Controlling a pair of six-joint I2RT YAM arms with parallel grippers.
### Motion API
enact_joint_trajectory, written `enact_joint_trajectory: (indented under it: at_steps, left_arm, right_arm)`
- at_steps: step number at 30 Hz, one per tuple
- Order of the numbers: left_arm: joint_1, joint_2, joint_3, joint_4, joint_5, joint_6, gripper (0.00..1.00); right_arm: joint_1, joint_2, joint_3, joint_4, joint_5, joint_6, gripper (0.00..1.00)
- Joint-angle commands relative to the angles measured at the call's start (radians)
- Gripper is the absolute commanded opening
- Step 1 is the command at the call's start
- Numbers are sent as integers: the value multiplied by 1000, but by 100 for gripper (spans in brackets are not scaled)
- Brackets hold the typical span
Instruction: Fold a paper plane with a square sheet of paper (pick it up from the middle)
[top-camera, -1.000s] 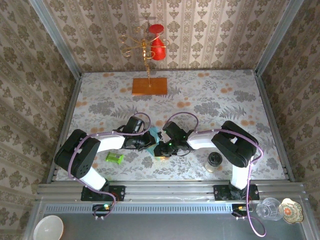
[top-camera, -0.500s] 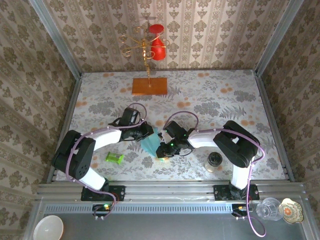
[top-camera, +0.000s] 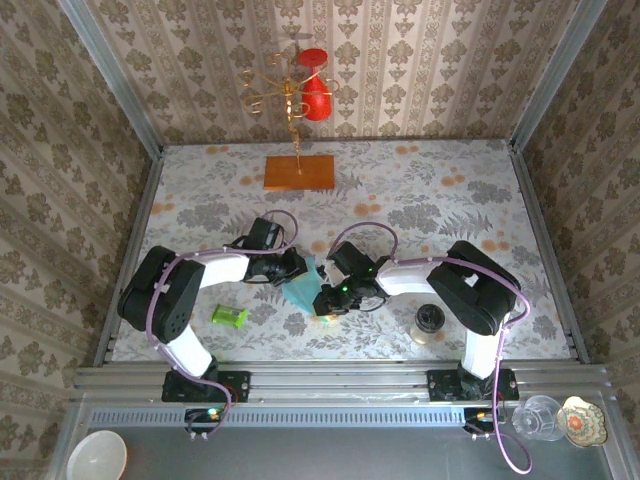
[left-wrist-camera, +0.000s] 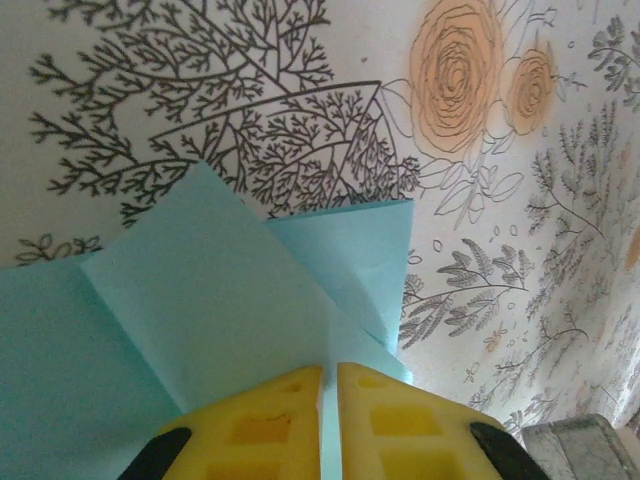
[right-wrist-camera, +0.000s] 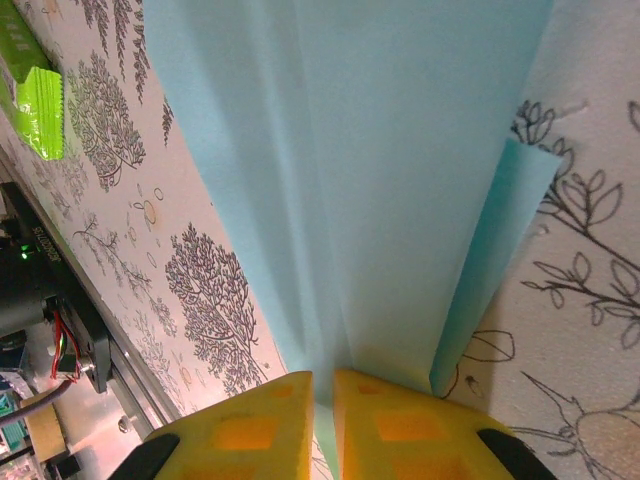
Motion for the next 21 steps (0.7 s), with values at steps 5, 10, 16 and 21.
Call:
enact_joint_trajectory:
  at_steps: [5,10,16,21]
  left_arm:
    - [12,37,-2,2,-1,22,13]
    - [15,39,-27,14,-1,12,13]
    - [13,37,-41,34,4,-2,13]
    - [12,34,-46,37,4,-8,13]
  right_arm:
    - [-18,-13,-49,-106,60,-2,18]
    - [-33,-158,-48,-37,83,49,26]
    - [-32,-176,9,-16,168,76,23]
    - [-8,-85,83,-43,185,69,16]
